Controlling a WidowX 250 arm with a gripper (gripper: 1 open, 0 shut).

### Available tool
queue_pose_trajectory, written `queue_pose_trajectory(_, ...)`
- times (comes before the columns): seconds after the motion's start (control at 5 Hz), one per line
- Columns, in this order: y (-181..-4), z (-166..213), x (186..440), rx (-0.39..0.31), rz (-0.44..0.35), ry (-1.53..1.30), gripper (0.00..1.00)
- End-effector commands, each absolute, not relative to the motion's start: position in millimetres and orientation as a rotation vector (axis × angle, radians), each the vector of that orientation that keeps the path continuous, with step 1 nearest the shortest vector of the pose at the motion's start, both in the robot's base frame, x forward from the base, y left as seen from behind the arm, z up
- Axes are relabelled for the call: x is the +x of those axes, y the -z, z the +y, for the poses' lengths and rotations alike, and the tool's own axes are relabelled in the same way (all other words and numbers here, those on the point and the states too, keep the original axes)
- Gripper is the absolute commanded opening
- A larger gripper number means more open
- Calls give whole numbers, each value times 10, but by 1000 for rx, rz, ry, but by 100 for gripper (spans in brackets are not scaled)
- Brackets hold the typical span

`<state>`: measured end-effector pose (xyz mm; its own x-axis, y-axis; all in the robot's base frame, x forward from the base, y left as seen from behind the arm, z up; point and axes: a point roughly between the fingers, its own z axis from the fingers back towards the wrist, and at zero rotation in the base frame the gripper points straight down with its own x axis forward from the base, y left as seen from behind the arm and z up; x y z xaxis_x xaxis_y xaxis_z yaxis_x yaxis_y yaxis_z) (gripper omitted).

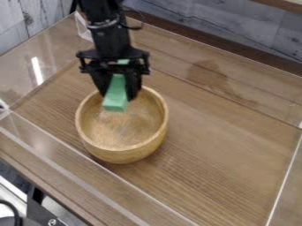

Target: Move green stick from inside the wooden bowl to the table next to it

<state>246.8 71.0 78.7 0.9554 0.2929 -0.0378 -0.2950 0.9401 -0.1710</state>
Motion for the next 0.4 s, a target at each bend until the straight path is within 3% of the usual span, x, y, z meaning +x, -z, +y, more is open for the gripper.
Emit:
queue_pose_trajectory(0.0, -947, 1044, 2568, -138, -82, -305, 0)
queue_pose_trajectory(0.2, -935, 1384, 2591, -122, -111, -335, 0)
